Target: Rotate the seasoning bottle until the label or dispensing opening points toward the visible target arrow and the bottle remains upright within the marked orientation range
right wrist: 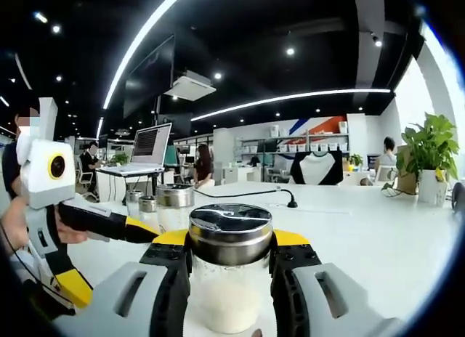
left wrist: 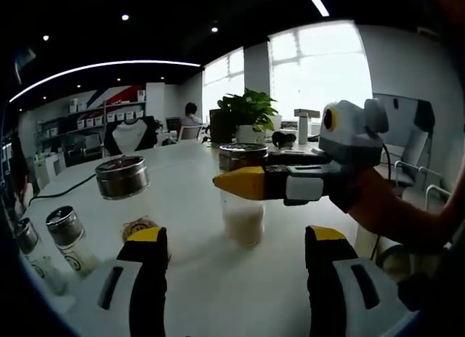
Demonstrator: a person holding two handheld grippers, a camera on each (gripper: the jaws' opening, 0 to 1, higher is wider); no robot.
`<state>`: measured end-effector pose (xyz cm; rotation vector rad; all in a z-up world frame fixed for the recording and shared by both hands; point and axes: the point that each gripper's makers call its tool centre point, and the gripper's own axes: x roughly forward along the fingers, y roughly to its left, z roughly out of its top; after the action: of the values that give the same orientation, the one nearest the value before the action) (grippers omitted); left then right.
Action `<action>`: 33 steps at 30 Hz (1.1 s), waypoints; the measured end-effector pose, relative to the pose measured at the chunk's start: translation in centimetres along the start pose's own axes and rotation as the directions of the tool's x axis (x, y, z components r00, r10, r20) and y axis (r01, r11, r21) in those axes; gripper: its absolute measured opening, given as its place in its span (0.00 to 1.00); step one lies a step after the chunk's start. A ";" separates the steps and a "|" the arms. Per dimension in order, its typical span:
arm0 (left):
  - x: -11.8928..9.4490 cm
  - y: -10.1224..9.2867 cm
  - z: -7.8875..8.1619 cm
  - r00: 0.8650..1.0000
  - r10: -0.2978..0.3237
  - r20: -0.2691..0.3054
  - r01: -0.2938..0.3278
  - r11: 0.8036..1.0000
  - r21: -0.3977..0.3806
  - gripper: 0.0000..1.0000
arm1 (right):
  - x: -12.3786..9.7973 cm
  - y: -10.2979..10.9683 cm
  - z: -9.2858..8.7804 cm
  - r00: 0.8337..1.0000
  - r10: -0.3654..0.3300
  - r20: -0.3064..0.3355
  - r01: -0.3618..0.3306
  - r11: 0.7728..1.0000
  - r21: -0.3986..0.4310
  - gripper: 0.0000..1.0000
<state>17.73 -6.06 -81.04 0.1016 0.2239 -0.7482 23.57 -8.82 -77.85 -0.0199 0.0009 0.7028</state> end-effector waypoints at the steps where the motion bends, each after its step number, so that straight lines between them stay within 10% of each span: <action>1: 0.1 0.0 0.0 1.000 0.001 -0.001 -0.001 1.000 0.001 0.82 | 0.0 0.0 0.0 1.000 -0.001 -0.001 0.001 1.000 0.000 0.40; 33: 0.0 0.6 0.8 1.000 0.020 0.001 -0.020 1.000 0.003 0.82 | -0.6 -0.1 -0.5 1.000 0.010 0.007 -0.010 1.000 0.000 0.40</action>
<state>18.26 -5.81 -80.23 0.1059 0.2204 -0.7281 23.18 -9.32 -78.32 -0.0173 -0.0059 0.7127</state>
